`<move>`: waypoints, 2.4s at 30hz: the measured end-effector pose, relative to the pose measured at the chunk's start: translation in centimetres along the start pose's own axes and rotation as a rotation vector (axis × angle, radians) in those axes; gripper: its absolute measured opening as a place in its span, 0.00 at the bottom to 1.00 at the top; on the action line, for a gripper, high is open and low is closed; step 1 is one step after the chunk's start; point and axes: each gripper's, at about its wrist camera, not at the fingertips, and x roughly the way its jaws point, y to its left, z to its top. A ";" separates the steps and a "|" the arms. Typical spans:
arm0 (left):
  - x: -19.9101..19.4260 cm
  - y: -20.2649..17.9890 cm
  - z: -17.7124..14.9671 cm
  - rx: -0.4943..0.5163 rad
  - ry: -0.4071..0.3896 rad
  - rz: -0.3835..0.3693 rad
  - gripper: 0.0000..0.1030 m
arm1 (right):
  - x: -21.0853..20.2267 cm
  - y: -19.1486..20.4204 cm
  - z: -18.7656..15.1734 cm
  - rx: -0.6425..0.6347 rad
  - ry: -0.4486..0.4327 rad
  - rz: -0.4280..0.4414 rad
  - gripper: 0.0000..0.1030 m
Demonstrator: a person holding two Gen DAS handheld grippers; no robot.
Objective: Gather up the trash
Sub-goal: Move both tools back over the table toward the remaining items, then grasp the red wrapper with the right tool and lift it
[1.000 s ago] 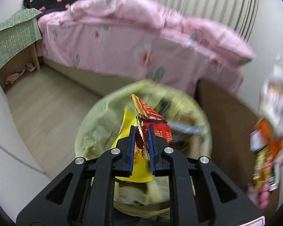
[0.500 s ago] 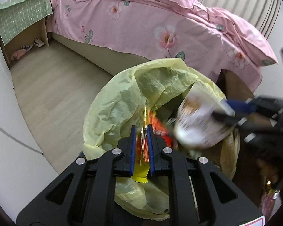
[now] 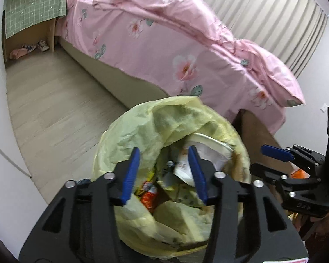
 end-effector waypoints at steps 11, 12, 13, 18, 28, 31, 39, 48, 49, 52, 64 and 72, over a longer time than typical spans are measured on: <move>-4.3 -7.1 -2.1 0.115 -0.015 -0.112 0.50 | -13.7 -4.1 -8.4 0.135 -0.180 -0.135 0.55; -4.6 -8.1 -2.7 0.135 -0.005 -0.129 0.50 | -14.6 -4.3 -9.3 0.142 -0.190 -0.147 0.55; -4.7 -9.2 -3.3 0.158 0.010 -0.148 0.50 | -15.5 -4.4 -10.2 0.148 -0.203 -0.160 0.55; -4.9 -14.1 -6.4 0.268 0.086 -0.222 0.50 | -19.8 -5.4 -16.0 0.222 -0.242 -0.279 0.55; -5.5 -21.6 -11.0 0.459 0.158 -0.310 0.50 | -23.5 -7.6 -25.4 0.370 -0.228 -0.460 0.55; -5.3 -23.2 -11.4 0.478 0.176 -0.335 0.50 | -24.1 -7.9 -27.6 0.391 -0.226 -0.497 0.55; -3.0 -29.5 -10.7 0.544 0.145 -0.398 0.51 | -24.6 -9.7 -32.0 0.500 -0.272 -0.474 0.55; 2.3 -34.9 -9.0 0.576 0.122 -0.312 0.51 | -24.3 -10.8 -33.4 0.532 -0.300 -0.432 0.55; 2.6 -35.1 -8.8 0.580 0.111 -0.290 0.51 | -24.4 -11.2 -33.1 0.536 -0.310 -0.427 0.55; 2.7 -34.7 -8.1 0.535 0.095 -0.295 0.51 | -23.9 -13.0 -30.8 0.557 -0.327 -0.416 0.55; 0.2 -29.2 -7.8 0.471 0.118 -0.254 0.53 | -13.7 -22.9 -21.9 0.678 -0.201 -0.398 0.47; -0.9 -27.1 -9.1 0.464 0.159 -0.273 0.53 | -12.7 -21.2 -23.0 0.636 -0.159 -0.256 0.22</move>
